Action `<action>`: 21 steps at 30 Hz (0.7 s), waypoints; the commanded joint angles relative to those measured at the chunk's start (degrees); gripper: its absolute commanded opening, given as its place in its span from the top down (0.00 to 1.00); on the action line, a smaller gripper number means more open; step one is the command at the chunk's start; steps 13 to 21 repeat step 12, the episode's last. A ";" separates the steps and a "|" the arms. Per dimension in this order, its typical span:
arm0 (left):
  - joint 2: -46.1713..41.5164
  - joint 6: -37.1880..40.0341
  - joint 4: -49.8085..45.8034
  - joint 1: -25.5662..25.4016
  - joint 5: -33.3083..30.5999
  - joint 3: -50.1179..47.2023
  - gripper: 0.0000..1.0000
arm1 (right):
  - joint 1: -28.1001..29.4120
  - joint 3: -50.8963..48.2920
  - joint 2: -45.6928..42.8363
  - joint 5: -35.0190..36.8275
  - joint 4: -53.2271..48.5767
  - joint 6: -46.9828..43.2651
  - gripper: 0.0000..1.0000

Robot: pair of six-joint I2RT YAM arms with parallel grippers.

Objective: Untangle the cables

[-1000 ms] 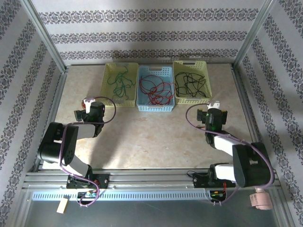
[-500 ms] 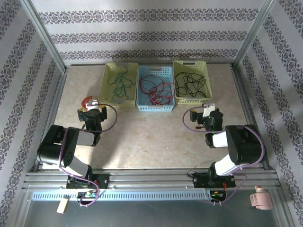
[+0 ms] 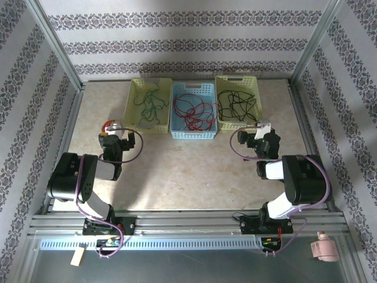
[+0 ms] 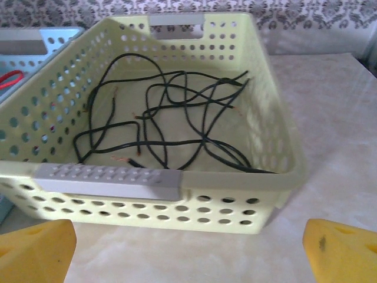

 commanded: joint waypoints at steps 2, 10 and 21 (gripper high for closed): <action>-0.15 -1.42 -0.07 0.88 1.30 1.23 0.01 | 0.06 0.47 -0.44 -1.83 -0.43 -1.07 0.01; 0.24 -1.10 0.93 0.84 1.14 1.20 0.01 | -1.42 2.11 -0.15 -3.67 -1.17 0.13 0.02; 0.17 -1.19 0.54 0.84 1.14 1.19 0.01 | -1.38 1.92 -0.18 -3.71 -0.88 0.17 0.01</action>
